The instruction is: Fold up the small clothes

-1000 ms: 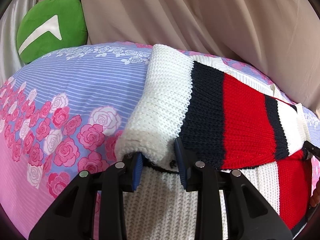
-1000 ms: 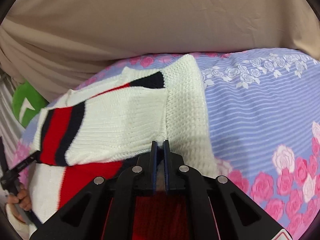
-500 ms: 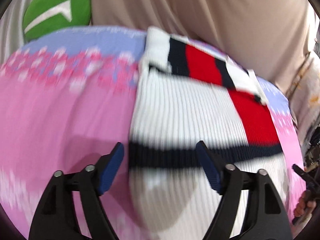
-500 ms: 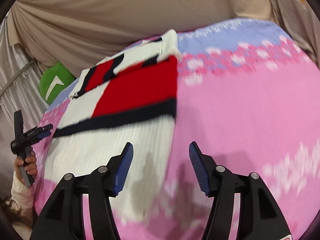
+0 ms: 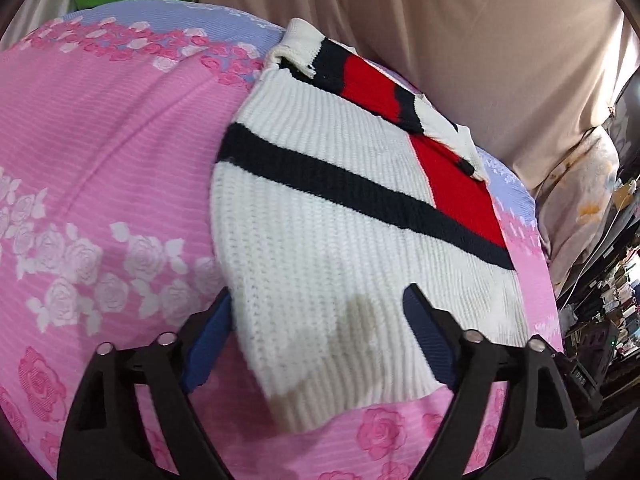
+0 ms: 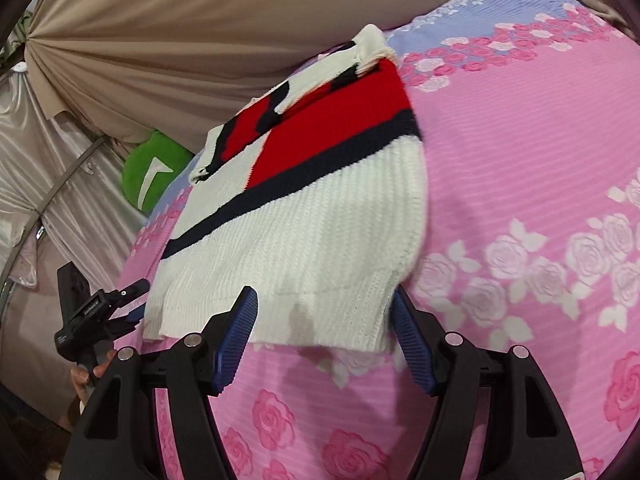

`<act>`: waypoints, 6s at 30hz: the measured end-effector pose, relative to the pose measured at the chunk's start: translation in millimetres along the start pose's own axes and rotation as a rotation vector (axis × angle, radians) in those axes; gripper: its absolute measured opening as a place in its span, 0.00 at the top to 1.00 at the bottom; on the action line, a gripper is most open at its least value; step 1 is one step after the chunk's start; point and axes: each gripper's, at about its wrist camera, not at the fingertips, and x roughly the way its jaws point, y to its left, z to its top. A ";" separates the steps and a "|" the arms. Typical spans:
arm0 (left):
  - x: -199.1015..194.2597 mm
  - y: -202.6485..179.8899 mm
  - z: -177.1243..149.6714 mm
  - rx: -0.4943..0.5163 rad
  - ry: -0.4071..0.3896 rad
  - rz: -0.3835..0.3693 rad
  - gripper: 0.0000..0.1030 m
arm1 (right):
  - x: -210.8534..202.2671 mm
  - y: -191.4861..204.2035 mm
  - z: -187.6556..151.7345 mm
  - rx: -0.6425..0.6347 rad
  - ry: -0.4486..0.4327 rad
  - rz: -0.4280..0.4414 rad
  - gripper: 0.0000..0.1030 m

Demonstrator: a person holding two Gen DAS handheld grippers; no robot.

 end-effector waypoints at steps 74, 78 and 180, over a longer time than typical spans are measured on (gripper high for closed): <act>-41.4 -5.0 72.9 0.162 -0.169 0.230 0.19 | -59.4 -6.0 84.7 -0.065 -0.336 -0.128 0.48; -32.5 15.3 29.3 0.120 -0.018 0.184 0.21 | -56.8 -18.3 35.3 -0.031 -0.238 -0.215 0.47; -46.1 -29.7 50.3 0.263 -0.105 0.164 0.45 | -21.3 29.0 86.6 -0.232 -0.135 -0.291 0.65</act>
